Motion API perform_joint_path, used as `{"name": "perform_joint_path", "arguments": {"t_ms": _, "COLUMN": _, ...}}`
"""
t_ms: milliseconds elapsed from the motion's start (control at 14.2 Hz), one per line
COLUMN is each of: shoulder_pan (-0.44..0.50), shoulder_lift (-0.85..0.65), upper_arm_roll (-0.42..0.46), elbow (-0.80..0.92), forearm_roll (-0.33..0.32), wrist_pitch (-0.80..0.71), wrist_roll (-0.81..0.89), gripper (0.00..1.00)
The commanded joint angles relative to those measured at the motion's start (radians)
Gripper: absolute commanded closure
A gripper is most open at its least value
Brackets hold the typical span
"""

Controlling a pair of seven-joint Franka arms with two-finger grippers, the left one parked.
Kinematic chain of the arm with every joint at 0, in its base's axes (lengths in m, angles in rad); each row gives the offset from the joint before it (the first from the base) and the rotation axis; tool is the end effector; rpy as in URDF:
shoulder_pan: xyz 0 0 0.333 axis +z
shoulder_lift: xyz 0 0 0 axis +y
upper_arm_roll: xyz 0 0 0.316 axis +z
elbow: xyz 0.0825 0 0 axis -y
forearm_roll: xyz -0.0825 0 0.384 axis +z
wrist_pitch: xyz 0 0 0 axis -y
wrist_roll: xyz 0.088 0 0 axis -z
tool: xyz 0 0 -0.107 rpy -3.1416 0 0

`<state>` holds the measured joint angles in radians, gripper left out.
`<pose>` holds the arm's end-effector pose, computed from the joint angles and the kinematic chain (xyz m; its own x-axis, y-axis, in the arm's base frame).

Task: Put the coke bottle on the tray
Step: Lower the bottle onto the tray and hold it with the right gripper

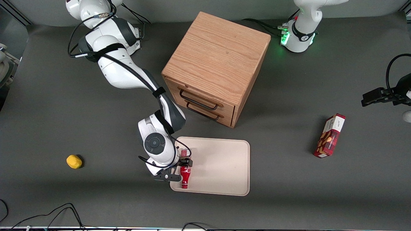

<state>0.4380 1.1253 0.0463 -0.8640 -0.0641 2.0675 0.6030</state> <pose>0.7180 0.3557 0.2146 0.9901 -0.1189 0.0745 -0.1169 -0.9927 -0.0309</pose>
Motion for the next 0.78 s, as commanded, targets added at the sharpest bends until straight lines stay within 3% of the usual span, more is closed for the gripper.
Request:
{"name": "perform_joint_path", "arguments": {"t_ms": 0, "shoulder_pan": -0.004, "shoulder_lift": -0.059, "upper_arm_roll": -0.005, "elbow": 0.011, "forearm_roll": 0.006, "wrist_pitch": -0.102, "wrist_roll": -0.019, "gripper": 0.00}}
{"name": "perform_joint_path", "arguments": {"t_ms": 212, "shoulder_pan": -0.041, "shoulder_lift": -0.151, "upper_arm_roll": 0.012, "elbow": -0.019, "forearm_roll": 0.010, "wrist_pitch": -0.194, "wrist_roll": -0.019, "gripper": 0.00}}
{"name": "perform_joint_path", "arguments": {"t_ms": 353, "shoulder_pan": -0.083, "shoulder_lift": -0.284, "upper_arm_roll": 0.035, "elbow": -0.152, "forearm_roll": 0.012, "wrist_pitch": -0.271, "wrist_roll": -0.041, "gripper": 0.00}}
{"name": "perform_joint_path", "arguments": {"t_ms": 705, "shoulder_pan": -0.387, "shoulder_lift": -0.730, "upper_arm_roll": 0.219, "elbow": -0.629, "forearm_roll": 0.012, "wrist_pitch": -0.293, "wrist_roll": -0.236, "gripper": 0.00}}
